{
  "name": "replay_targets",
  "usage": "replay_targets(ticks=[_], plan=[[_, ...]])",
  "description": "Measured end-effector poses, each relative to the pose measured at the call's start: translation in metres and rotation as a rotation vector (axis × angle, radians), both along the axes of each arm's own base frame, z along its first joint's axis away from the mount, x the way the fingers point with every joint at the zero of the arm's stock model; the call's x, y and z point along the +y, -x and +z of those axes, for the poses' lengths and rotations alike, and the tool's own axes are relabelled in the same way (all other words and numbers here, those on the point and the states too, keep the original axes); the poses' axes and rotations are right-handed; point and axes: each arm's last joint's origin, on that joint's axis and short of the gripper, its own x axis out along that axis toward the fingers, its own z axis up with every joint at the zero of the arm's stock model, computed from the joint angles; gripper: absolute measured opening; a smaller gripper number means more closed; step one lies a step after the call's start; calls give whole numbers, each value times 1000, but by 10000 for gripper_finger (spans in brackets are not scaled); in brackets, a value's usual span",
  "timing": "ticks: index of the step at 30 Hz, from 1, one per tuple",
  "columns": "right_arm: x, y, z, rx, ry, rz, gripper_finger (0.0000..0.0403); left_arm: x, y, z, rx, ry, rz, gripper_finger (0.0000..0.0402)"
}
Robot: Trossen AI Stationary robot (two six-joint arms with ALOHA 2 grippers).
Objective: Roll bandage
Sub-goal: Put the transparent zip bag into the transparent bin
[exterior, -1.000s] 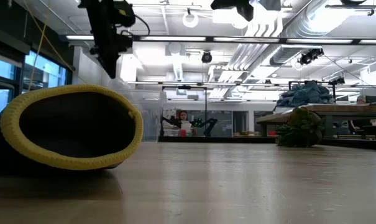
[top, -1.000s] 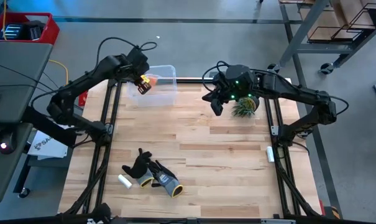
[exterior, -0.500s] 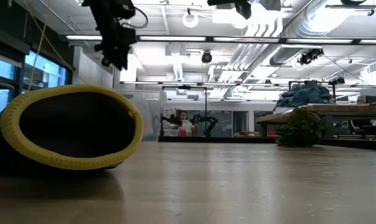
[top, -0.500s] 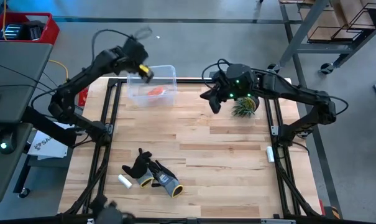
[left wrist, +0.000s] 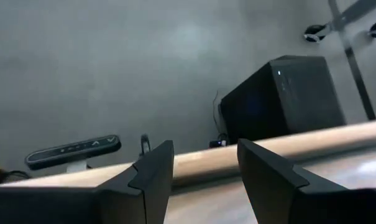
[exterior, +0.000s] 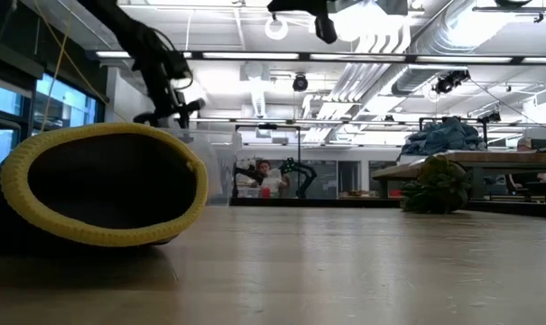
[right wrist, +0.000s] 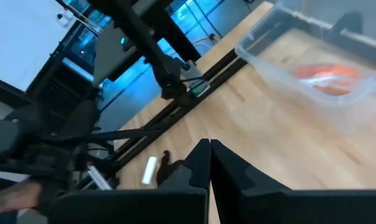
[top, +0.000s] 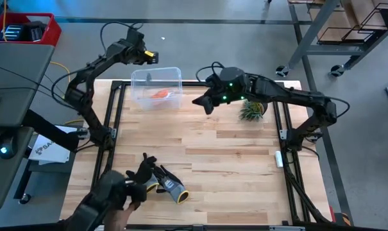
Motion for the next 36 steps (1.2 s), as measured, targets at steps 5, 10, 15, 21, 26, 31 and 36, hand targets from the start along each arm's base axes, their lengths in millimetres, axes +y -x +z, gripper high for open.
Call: replay_targets(ticks=[5,10,15,21,26,31,36], plan=[[17,-5,1,-18,-34,36,0,19,-6,-18,-3,62,7,172],[34,-2,14,-96,-23,81,0,17,-9,-26,42,184,-12,147],[46,7,27,-146,-56,90,0,0,-10,-34,160,325,-106,32],[62,28,47,-201,-35,96,0,-28,-31,-35,250,412,-250,5],[74,54,60,-205,-2,38,0,-67,-83,-30,212,334,-392,1],[86,70,65,-177,19,-2,0,-127,-143,-28,188,275,-577,1],[94,74,66,-176,34,-17,0,-182,-182,-24,132,229,-692,0]])
